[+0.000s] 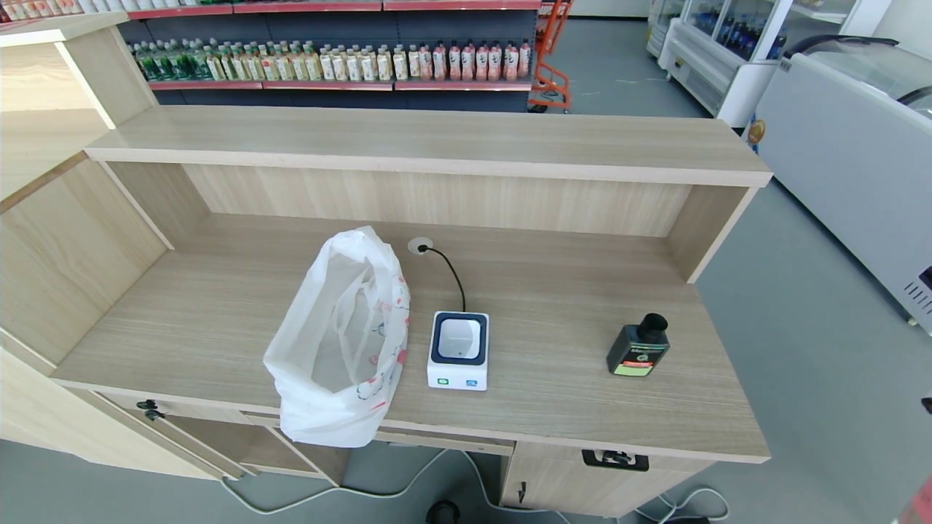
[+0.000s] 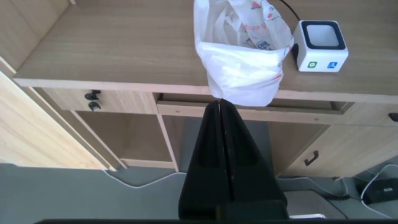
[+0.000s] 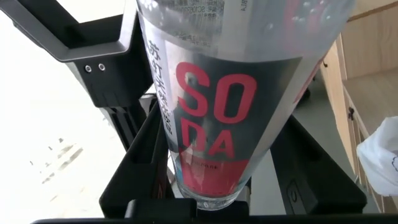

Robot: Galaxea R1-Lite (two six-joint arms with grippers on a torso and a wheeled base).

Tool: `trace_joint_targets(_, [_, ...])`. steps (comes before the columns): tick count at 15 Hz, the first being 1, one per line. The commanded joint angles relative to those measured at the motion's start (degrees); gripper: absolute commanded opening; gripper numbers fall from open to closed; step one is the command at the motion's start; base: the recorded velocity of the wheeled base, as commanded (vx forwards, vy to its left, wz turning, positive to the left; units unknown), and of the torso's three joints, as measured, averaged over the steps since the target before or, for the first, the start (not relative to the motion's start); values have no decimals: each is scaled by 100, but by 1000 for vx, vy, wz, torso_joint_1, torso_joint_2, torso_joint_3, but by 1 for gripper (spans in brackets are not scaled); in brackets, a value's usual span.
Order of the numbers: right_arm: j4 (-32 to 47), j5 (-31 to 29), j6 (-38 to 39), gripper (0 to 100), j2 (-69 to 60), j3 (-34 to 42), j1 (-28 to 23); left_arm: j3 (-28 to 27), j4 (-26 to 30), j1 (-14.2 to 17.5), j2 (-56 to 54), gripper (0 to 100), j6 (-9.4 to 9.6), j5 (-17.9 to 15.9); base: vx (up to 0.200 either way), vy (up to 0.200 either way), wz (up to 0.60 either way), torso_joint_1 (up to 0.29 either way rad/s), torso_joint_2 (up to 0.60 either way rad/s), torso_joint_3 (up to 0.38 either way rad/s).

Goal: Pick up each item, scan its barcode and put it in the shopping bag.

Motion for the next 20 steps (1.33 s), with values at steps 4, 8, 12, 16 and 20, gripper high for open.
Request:
trace_joint_targets(4, [884,-7,-8,0,-743,18,-259,1,2,1,7,0,0,-4,0,0,0,0,0,0])
trace_joint_targets(8, [946,-7,-17,0,-822,27,-276,1,2,1,-2,0,0,5,0,0,0,0,0,0])
trace_joint_targets(12, [946,-7,-26,0,-787,27,-276,1,2,1,-2,0,0,5,0,0,0,0,0,0])
trace_joint_targets(16, [928,-332,-413,0,-330,0,-891,1,2,1,-2,0,0,5,0,0,0,0,0,0])
trace_joint_targets(20, [1561,-552,-2882,0,461,88,-2421,1,2,1,7,0,0,5,0,0,0,0,0,0])
